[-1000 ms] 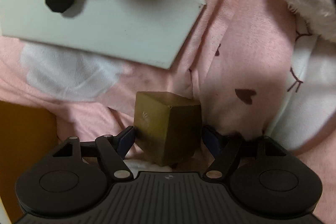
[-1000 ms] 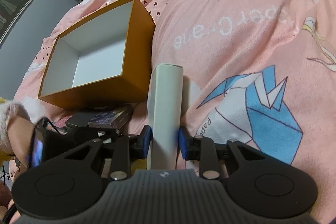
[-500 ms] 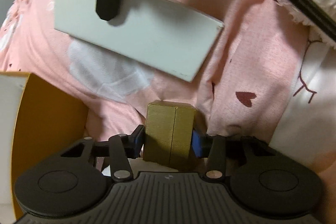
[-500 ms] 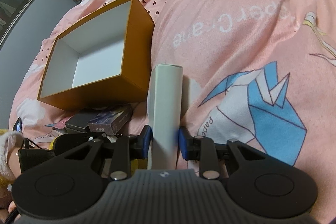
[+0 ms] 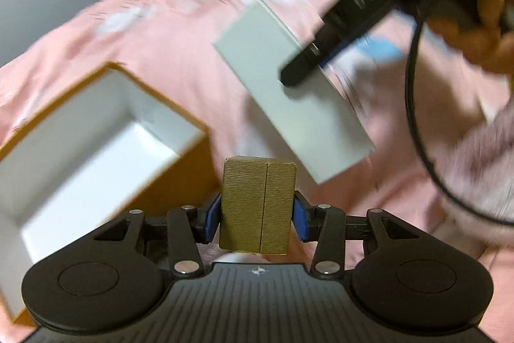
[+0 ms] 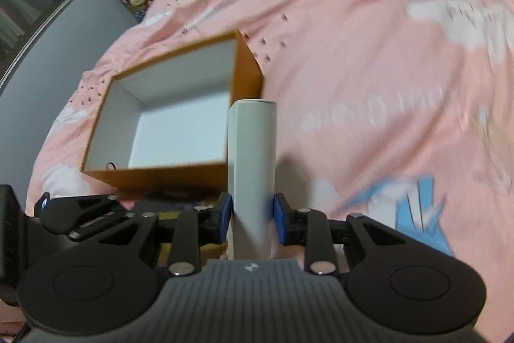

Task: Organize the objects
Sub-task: 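Lower the white box into the orange box and open the right gripper while the left gripper carries the cube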

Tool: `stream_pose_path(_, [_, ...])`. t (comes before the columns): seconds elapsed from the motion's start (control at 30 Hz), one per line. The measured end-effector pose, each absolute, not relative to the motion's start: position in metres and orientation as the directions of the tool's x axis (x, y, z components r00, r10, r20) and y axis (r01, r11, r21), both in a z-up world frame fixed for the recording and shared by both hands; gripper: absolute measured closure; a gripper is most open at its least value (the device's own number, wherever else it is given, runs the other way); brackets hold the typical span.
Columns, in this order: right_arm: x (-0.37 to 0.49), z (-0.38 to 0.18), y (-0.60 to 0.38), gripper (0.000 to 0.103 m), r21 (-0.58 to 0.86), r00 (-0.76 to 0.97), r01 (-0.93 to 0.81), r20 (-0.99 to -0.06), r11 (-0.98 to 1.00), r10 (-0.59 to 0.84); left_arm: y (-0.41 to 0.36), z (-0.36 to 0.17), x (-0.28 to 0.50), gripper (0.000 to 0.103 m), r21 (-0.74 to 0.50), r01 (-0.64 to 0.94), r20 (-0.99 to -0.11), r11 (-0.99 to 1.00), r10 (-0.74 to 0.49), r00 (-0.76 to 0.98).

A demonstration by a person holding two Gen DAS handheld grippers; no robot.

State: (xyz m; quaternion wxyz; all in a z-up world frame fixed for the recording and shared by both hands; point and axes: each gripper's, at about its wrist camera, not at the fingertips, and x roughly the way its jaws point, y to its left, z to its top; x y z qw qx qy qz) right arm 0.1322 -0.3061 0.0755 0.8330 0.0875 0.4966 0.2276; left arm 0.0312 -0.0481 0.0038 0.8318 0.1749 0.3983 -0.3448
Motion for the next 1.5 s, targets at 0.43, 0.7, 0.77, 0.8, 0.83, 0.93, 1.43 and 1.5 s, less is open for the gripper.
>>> stream_pose_path(0.43, [0.215,0.119,-0.195,0.073,0.359,0.436,-0.45,-0.711,0.818,0.552,-0.008,0.064,0.125,0.051,0.132,0.371,-0.754,0.919,-0.15,0.639])
stream_pose_path(0.7, [0.262,0.039,-0.126,0.073,0.338,0.262,-0.456,-0.833,0.823,0.488,0.016,0.042,0.161,0.051,0.115,0.272,-0.787,0.955,-0.079,0.612])
stream_pose_path(0.77, [0.266,0.023,-0.119,0.073,0.335,0.233,-0.45,-0.851,0.828,0.471,0.019,0.035,0.165,0.051,0.112,0.267,-0.796,0.957,-0.075,0.601])
stream_pose_path(0.8, [0.267,0.016,-0.116,0.073,0.334,0.221,-0.448,-0.857,0.829,0.465,0.021,0.032,0.168,0.051,0.107,0.266,-0.801,0.958,-0.076,0.594])
stream_pose_path(0.83, [0.27,0.009,-0.114,0.073,0.334,0.21,-0.446,-0.863,0.83,0.46,0.022,0.028,0.172,0.051,0.101,0.264,-0.806,0.959,-0.076,0.587])
stream_pose_path(0.93, [0.275,-0.006,-0.109,0.073,0.33,0.183,-0.436,-0.879,0.837,0.441,0.026,0.019,0.18,0.051,0.096,0.262,-0.816,0.96,-0.075,0.574])
stream_pose_path(1.43, [0.276,-0.023,-0.101,0.07,0.209,0.175,-0.464,-0.931,0.861,0.32,0.032,0.007,0.179,0.051,0.065,0.281,-0.836,0.957,-0.102,0.539])
stream_pose_path(1.5, [0.273,-0.018,-0.1,0.071,0.161,0.2,-0.492,-0.935,0.855,0.292,0.031,0.006,0.178,0.051,0.06,0.284,-0.838,0.957,-0.107,0.536])
